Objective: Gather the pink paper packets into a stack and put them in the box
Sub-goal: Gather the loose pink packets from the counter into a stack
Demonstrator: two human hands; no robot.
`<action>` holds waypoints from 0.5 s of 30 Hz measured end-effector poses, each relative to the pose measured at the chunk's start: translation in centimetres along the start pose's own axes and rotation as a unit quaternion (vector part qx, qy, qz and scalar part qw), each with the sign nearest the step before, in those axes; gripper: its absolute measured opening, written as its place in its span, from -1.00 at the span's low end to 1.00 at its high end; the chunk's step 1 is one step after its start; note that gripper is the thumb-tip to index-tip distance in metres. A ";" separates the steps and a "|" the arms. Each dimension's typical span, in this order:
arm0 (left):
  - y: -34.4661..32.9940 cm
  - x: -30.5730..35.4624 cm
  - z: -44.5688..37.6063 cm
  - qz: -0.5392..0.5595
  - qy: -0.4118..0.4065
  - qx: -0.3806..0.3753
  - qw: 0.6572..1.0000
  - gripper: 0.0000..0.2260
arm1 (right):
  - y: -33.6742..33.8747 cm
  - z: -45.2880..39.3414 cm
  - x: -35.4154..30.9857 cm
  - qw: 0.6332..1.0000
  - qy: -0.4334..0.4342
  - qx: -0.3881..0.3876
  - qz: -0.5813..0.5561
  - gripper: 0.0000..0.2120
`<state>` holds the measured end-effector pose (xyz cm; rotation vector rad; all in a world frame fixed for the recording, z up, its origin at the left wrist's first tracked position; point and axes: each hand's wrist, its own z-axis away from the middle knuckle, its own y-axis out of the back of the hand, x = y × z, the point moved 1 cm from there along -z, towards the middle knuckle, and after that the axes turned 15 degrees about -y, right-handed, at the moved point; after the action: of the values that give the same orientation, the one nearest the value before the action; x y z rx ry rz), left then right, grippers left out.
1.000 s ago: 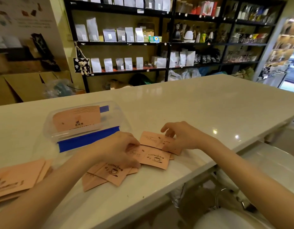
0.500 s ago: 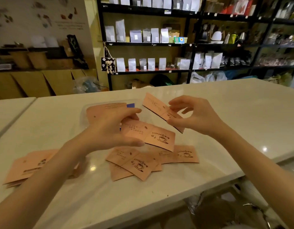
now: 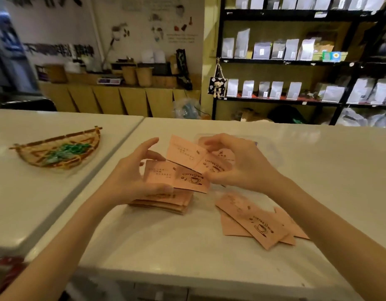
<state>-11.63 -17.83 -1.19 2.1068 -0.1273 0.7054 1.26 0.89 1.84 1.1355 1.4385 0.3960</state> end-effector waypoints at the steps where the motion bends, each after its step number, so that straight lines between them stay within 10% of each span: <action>1: 0.2 -0.6 0.4 0.001 0.016 0.005 1.000 -0.05 | -0.8 -0.4 -0.4 1.000 0.008 -0.011 0.005 -0.40; 15: 0.2 -3.0 2.6 0.032 0.109 -0.039 0.993 -0.09 | -6.9 -1.6 -1.9 0.992 0.036 -0.090 0.075 -0.40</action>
<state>-13.08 -20.47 -3.75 1.9447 -0.1018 0.9486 -3.29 -3.23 -2.15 1.0950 1.3529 0.6655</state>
